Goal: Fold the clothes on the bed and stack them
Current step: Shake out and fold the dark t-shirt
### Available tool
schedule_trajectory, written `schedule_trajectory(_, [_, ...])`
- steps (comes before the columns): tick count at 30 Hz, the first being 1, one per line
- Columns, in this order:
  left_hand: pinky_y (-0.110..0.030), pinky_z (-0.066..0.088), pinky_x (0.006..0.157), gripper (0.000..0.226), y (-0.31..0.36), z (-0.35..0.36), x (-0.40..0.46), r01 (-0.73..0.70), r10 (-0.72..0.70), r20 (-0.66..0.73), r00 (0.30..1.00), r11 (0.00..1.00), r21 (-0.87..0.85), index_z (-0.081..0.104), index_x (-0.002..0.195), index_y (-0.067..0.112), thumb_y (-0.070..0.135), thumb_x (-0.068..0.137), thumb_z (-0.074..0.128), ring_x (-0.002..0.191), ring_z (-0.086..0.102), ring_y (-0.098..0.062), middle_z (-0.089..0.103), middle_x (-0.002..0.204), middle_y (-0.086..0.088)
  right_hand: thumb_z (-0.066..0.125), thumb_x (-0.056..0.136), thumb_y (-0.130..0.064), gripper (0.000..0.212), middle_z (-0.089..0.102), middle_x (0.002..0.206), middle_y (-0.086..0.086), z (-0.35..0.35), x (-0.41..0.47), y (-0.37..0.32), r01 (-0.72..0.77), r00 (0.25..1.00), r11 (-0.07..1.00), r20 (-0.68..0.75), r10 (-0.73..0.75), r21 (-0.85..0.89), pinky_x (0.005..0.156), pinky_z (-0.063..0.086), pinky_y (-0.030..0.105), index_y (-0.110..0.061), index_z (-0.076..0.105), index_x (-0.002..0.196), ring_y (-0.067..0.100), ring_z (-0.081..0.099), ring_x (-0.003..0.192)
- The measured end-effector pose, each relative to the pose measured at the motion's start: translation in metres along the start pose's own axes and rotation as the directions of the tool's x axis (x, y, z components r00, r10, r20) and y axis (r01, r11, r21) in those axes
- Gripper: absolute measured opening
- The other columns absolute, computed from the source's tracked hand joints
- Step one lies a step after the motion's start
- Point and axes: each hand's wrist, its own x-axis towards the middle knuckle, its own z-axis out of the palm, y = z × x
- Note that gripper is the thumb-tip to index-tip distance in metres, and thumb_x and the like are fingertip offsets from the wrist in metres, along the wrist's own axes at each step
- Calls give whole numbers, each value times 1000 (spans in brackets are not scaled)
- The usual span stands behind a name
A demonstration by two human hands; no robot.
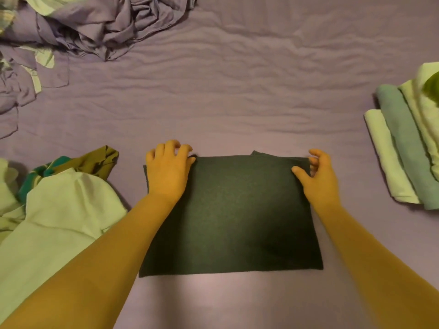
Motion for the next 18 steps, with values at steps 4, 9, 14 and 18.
schedule_trajectory(4, [-64, 13, 110, 57, 22, 13, -26, -53, 44, 93, 995, 994, 95, 46, 139, 13, 41, 90, 53, 138, 29, -42, 33, 149, -22, 66, 87, -26, 71, 41, 145, 11, 11, -16, 17, -47, 999, 982, -2, 47, -184, 108, 35, 43, -11, 29, 145, 29, 40, 131])
schedule_trajectory(9, [-64, 9, 110, 68, 47, 44, -81, -99, 84, 281, 956, 994, 39, 26, 149, 27, 66, 94, 20, 144, 14, -37, 20, 156, -13, 58, 91, -35, 70, 39, 143, 12, 21, -46, 27, -87, 996, 943, -48, 75, -321, 97, 42, 47, -13, 24, 148, 31, 43, 127])
schedule_trajectory(14, [-62, -9, 112, 76, 51, 50, -83, -81, 42, 444, 895, 994, 69, -12, 148, 33, 75, 84, -4, 144, -16, -34, -15, 157, -8, 55, 92, -37, 65, 47, 139, 9, 16, -53, 33, -56, 998, 933, -13, 55, -357, 93, 45, 47, -16, 27, 146, 31, 49, 122])
schedule_trajectory(18, [-58, -11, 114, 76, 62, 26, -74, 2, -14, 525, 851, 1000, 23, -16, 148, 32, 72, 86, 2, 143, -24, -32, -21, 157, -7, 58, 91, -29, 67, 42, 146, 7, 8, -65, 21, 28, 996, 959, 89, -3, -280, 105, 40, 48, -18, 24, 149, 30, 44, 129])
